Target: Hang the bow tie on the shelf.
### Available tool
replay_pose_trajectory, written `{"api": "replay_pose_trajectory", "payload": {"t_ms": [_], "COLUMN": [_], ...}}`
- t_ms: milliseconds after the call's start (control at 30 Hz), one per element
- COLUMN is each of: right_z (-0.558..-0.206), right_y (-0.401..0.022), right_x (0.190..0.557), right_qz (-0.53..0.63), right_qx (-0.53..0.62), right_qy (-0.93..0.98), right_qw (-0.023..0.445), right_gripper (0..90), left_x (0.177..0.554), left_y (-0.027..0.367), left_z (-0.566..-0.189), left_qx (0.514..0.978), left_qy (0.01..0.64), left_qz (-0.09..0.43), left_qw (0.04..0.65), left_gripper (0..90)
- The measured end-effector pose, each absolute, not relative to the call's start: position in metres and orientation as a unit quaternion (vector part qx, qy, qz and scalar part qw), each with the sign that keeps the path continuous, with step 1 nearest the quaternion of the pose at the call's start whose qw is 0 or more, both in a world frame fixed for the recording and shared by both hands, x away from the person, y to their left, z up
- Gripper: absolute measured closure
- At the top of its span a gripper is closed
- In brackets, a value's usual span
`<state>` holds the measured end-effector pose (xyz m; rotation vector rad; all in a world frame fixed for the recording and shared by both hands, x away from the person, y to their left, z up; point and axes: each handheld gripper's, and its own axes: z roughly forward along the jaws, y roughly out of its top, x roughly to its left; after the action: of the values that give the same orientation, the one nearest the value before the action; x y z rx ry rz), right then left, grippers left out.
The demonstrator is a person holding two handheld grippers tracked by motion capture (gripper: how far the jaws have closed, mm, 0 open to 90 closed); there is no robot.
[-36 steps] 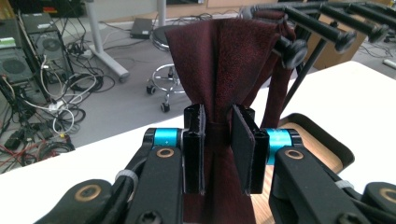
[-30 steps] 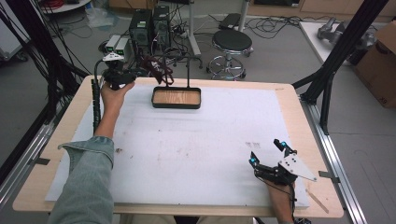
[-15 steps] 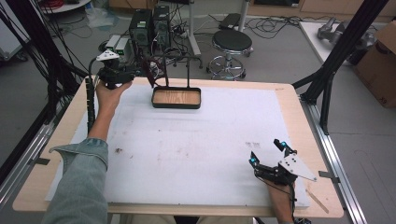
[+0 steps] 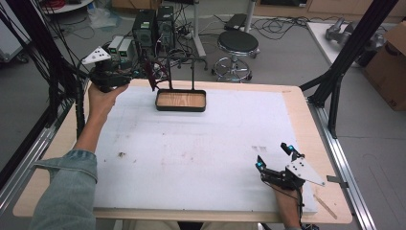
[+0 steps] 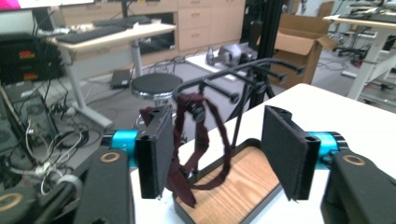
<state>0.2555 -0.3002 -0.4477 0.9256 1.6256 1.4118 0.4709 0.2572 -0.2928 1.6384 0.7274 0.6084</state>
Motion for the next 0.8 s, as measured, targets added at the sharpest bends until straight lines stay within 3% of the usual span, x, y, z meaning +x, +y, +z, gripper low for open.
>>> {"api": "replay_pose_trajectory", "payload": {"t_ms": [567, 800], "right_z": [-0.448, -0.448], "right_y": [-0.3, -0.299], "right_x": [0.255, 0.256], "right_qz": [0.554, 0.553], "right_qx": [0.362, 0.361], "right_qy": [0.642, 0.642], "right_qw": [0.388, 0.39], "right_gripper": [4.9, 4.9], "left_x": [0.406, 0.372], "left_y": [0.272, 0.283], "left_z": [-0.281, -0.288], "left_qx": [0.69, 0.68], "left_qy": [0.263, 0.261], "left_qz": [0.274, 0.28], "left_qw": [0.616, 0.625], "left_gripper": [32.0, 23.7]}}
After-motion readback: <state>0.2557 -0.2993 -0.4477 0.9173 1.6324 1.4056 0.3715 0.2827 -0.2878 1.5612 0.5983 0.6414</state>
